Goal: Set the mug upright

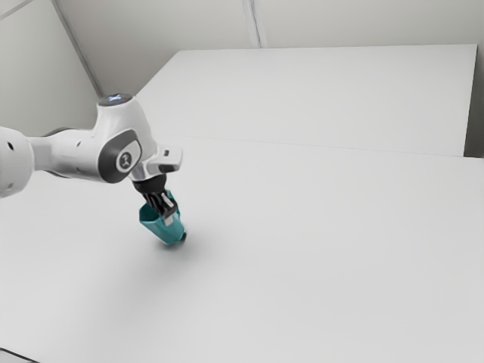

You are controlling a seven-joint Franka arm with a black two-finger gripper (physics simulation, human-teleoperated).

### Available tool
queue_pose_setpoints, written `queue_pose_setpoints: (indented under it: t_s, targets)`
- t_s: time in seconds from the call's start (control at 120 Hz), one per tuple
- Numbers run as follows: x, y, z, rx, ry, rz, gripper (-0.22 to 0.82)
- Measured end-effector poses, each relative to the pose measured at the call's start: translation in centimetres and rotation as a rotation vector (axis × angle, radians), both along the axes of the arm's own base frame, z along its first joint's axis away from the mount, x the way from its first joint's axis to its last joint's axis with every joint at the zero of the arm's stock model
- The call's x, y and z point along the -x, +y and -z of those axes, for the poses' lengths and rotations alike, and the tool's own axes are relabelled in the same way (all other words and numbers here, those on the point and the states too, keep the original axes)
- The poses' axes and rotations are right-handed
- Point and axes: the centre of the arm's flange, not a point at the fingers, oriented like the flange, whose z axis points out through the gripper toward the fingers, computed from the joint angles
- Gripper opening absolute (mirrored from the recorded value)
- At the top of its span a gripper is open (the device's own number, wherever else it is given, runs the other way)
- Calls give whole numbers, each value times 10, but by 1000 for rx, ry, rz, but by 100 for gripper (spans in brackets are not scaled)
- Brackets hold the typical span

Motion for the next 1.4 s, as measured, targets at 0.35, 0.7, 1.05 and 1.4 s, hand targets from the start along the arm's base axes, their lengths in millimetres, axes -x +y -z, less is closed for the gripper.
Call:
queue_pose_setpoints:
  t_s: [0.35, 0.7, 1.05, 1.4]
  targets:
    - [-3, -16, 19, -4, 40, -23, -10]
    - [-9, -17, -5, 2, 2, -45, 46]
    - [-42, -9, -98, 41, -56, -93, 58]
    - [-91, 6, -182, 48, -131, -126, 60]
